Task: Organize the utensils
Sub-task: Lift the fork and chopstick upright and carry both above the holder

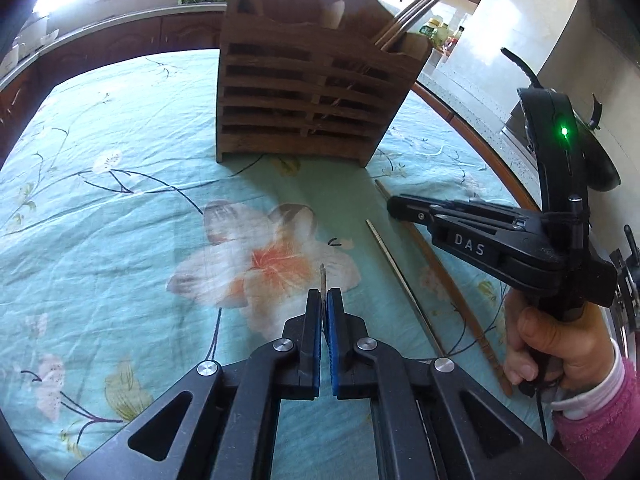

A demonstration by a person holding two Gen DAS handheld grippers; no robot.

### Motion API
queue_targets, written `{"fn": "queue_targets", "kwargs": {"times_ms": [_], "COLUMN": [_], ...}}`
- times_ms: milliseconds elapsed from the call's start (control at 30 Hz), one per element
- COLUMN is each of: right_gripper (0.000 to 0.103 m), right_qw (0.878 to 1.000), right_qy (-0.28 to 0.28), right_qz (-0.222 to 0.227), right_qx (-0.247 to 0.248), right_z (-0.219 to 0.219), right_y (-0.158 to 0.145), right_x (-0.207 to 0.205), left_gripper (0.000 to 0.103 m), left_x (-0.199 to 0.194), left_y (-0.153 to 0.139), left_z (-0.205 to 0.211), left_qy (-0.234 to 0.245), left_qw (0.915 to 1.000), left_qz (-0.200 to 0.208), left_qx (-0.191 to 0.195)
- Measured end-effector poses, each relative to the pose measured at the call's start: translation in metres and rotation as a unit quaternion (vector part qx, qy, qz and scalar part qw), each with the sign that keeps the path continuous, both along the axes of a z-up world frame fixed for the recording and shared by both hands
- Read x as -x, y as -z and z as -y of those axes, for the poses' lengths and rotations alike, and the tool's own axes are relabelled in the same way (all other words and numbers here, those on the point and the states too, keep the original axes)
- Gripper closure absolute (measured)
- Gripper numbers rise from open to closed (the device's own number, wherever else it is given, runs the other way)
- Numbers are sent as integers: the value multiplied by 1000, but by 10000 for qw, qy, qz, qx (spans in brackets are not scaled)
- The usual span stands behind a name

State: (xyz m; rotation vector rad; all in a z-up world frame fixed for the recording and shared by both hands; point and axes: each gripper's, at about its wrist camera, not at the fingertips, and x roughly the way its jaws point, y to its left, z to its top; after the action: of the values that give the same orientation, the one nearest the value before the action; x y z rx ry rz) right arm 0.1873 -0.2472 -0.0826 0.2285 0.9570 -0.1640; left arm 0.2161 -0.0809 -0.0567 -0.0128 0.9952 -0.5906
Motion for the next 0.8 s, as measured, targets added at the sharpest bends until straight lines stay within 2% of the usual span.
{"fn": "queue_targets", "kwargs": {"times_ms": [200,567,800], "right_gripper": [98,98,98], "right_qw": [9963,9846,9740], "right_qy": [273,399,478], "right_qz": [621,1671,2200], "right_qx": [-524,-312,-245], "right_z": [12,6,11], "right_y": [-38,-126,-166], "right_x": [34,81,97], "left_gripper": [103,103,103], "left_x": [15,59,74], "left_y": [-31,-100,-121], "left_z": [-22,-67,-84], "left_qy": [-147,-392,-515], "left_qw": [9992,9912,9865], "left_qz": [313,1134,1401], "left_qx": [191,561,678]}}
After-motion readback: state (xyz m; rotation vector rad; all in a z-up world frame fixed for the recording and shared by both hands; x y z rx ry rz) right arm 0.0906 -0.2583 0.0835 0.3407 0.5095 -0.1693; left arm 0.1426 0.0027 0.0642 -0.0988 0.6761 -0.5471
